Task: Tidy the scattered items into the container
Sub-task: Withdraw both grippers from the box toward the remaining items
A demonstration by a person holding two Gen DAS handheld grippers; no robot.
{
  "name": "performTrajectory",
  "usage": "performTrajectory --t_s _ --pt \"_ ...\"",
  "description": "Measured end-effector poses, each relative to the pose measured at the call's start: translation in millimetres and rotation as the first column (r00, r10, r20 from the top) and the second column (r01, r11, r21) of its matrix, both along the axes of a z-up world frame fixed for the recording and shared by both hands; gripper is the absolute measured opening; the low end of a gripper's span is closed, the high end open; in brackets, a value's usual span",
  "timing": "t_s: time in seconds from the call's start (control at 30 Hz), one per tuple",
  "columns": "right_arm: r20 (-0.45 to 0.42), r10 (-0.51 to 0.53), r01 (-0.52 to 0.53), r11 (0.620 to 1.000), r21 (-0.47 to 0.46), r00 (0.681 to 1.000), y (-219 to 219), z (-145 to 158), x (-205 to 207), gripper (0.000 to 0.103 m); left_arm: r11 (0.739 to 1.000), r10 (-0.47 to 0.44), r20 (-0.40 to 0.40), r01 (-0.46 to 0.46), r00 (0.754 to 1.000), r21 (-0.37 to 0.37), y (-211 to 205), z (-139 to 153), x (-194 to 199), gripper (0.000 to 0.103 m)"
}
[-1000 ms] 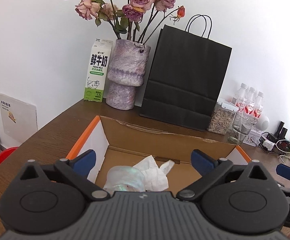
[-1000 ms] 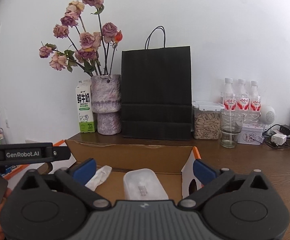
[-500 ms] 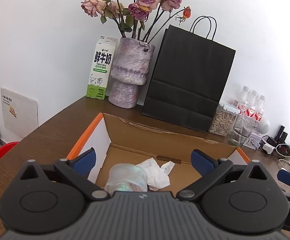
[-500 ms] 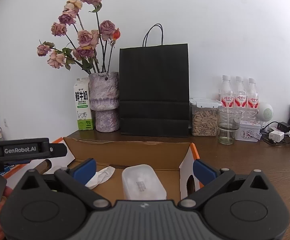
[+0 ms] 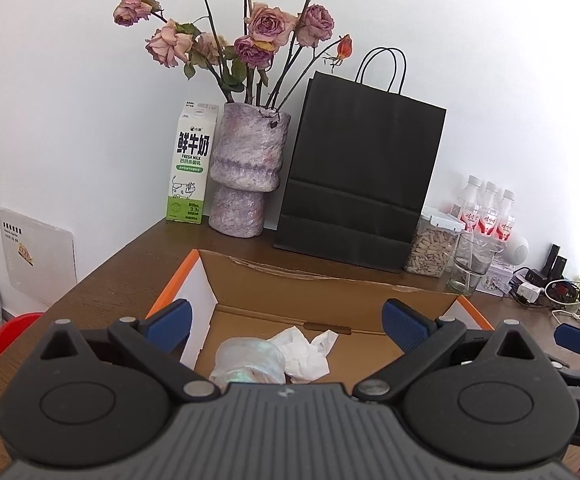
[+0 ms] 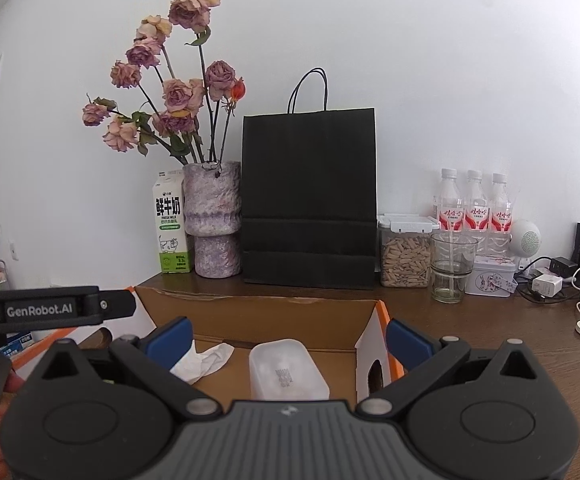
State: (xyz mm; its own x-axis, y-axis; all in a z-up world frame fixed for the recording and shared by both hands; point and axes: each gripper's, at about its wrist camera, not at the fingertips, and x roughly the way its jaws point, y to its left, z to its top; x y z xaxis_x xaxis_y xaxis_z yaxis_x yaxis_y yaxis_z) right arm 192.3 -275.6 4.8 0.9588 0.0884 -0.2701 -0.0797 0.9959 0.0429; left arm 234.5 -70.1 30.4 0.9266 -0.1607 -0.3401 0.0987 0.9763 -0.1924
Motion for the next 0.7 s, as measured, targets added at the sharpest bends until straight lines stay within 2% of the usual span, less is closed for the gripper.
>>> performTrajectory --t_s 0.37,0.7 --pt "0.047 0.003 -0.002 1.000 -0.017 0.999 -2 5 -22 0.103 0.998 0.009 0.077 -0.013 0.997 0.061 -2 -1 -27 0.103" --pt "0.048 0.004 -0.003 0.999 -0.033 0.999 -4 -1 -42 0.103 0.994 0.079 0.131 -0.088 0.988 0.061 16 -1 -63 0.103"
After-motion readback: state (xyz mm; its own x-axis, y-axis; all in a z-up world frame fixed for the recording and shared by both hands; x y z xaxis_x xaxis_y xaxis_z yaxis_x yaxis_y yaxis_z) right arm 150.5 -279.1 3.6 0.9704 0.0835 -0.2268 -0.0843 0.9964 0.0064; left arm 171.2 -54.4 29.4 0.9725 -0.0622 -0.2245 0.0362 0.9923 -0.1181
